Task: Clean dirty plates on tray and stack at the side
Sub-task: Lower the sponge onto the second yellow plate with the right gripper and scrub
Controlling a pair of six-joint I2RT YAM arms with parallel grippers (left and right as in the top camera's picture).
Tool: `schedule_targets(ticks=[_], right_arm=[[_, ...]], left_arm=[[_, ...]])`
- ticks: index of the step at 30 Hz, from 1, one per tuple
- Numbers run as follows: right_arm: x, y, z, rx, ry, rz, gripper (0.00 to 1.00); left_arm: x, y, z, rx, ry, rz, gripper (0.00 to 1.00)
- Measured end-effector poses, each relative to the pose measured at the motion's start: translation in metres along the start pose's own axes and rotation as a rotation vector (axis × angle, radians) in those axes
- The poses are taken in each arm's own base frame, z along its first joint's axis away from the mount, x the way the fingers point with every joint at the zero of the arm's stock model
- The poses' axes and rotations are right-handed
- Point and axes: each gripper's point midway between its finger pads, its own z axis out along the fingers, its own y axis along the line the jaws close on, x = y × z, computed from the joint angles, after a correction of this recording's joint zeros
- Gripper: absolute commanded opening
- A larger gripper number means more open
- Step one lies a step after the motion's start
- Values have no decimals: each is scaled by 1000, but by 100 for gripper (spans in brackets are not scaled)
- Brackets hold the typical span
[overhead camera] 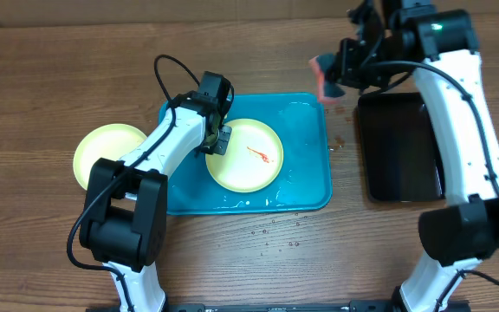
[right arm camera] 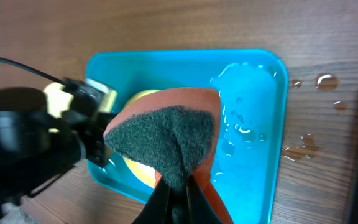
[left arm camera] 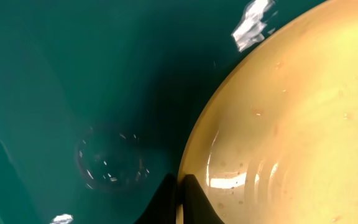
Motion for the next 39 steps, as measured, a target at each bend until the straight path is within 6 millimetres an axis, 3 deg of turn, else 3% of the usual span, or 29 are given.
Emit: schedule_targets(ticks=[3,4,7,12,15,21,28,39], right_arm=[[3,-4,21,16,46,4,4],[4,-6,27,22,58,7,4],[6,-9,33,37,70,8,4],[6,-7,34,42,71,2,4],[8,-5,37,66,71,-7,4],[19,14,48,103,85,-56,4],[28,27,62,131,103,-71,4],[41,27,109,171,175,-63,4]], left_arm=[[-6,1,0,-11,-24,10,40],[-7,1,0,-14,-27,11,42],[1,2,0,-18,4,-16,40],[49,-1,-5,33,207,-84,37],[62,-9,-8,98,267,-159,37],[52,-24,1,189,218,-252,38],[44,-28,10,212,173,-336,5],[38,-31,9,233,147,-380,4]])
